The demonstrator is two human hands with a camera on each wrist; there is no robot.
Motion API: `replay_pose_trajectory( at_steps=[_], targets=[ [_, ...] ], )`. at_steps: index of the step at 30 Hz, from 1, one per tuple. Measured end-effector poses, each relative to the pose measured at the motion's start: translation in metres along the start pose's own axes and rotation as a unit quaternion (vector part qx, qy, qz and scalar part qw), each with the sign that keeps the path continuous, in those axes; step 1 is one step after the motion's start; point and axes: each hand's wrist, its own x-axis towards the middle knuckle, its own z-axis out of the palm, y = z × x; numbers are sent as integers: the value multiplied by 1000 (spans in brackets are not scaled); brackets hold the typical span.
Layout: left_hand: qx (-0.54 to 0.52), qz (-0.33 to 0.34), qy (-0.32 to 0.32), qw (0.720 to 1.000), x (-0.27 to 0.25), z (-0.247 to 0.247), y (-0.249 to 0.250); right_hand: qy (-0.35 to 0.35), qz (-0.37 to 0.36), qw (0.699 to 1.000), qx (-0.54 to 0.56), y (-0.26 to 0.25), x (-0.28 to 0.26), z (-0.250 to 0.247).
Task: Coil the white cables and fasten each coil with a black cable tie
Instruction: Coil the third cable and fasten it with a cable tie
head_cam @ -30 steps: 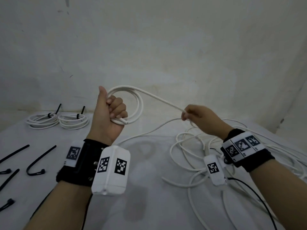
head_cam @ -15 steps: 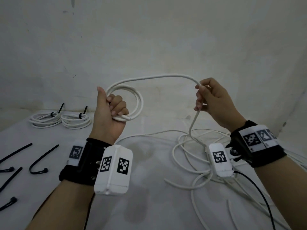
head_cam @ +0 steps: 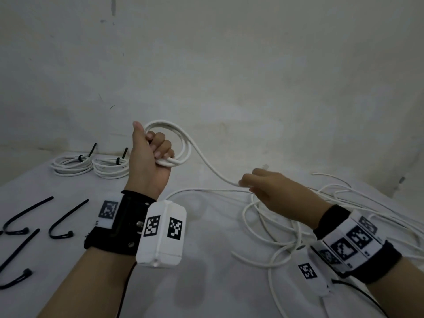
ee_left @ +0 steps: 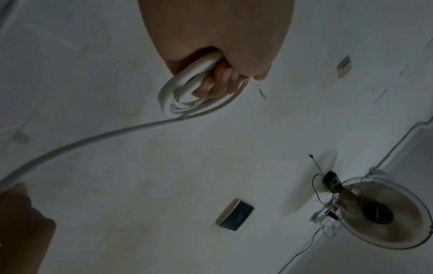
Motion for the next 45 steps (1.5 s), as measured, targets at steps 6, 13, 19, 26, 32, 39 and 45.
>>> replay_pose_trajectory(
  at_steps=[6,13,19,26,32,39,45],
  targets=[
    [154,23,6,988,-11,12,-18,18,-127,985,-116,-36,2,-6],
    [337,-75,-143,928,-39,20,-61,136,-166,977,13,-62,24,-26],
    [257,-161,-186,935,-42,25,-54,260,-47,945,194,-42,29,-33],
    [148,-245,-169,943,-49,30,-58,302,14,922,243,-28,33,-22],
    [196,-200,-183,942,-52,33,-51,312,13,906,286,-28,36,-3],
    [264,-166,-164,936,-45,31,-43,188,3,954,233,-27,33,-3],
    [487,-20,-174,856,-38,20,-35,177,-13,970,164,-25,31,-2]
  ],
)
